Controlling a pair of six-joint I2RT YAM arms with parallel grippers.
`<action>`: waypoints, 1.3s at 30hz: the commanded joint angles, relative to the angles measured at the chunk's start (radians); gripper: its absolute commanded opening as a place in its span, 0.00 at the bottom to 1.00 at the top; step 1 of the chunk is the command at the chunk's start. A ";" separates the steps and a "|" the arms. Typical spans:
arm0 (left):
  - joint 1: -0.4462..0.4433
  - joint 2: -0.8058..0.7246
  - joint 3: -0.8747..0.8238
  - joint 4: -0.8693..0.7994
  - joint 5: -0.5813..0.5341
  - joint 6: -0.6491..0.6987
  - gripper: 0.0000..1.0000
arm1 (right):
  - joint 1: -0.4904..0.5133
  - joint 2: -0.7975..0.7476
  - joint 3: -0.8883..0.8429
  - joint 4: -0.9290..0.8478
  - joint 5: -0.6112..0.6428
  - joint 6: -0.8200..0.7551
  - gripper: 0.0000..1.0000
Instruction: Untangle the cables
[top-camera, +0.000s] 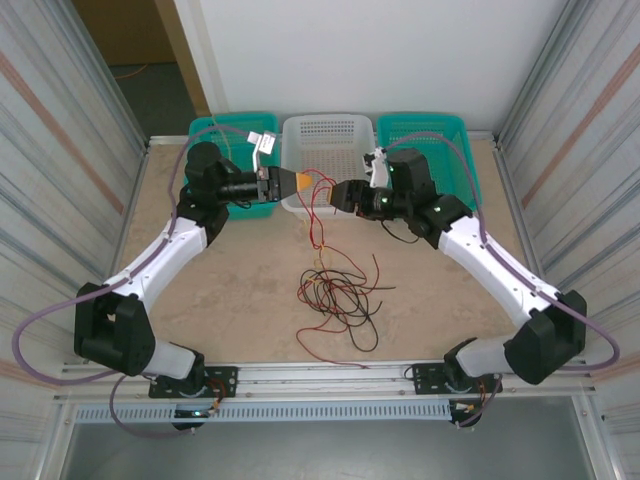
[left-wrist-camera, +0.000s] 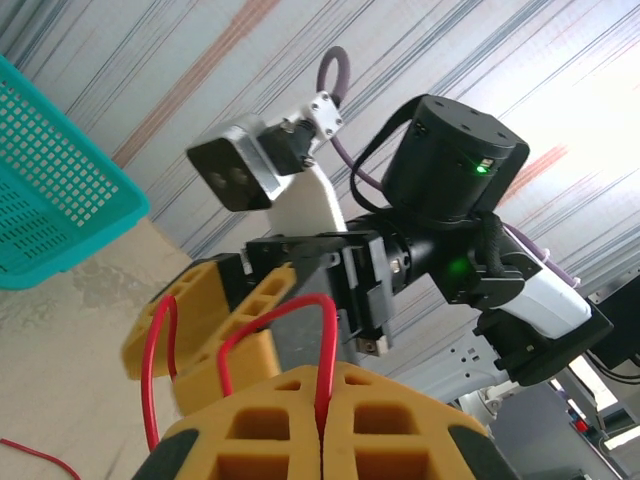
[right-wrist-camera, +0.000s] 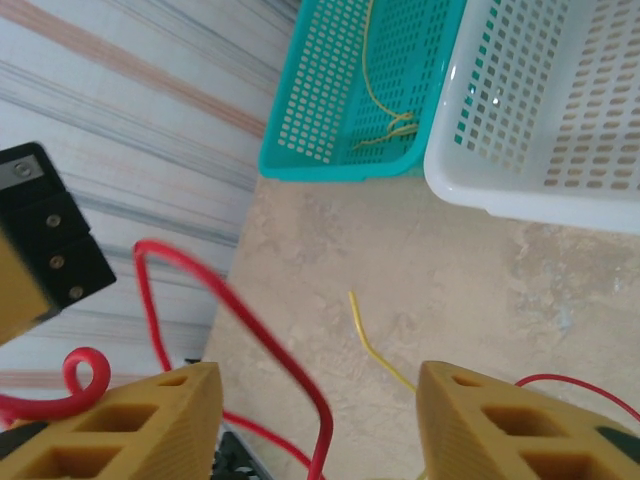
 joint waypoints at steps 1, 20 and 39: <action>-0.001 -0.035 0.015 0.031 0.028 -0.004 0.00 | -0.005 0.034 0.039 0.034 -0.044 -0.011 0.37; 0.352 -0.247 -0.034 -0.393 -0.461 -0.067 0.00 | -0.334 -0.278 -0.355 -0.107 0.108 0.036 0.00; 0.071 -0.161 0.102 -0.446 -0.349 0.079 0.00 | 0.188 -0.202 -0.102 -0.229 0.384 -0.066 0.74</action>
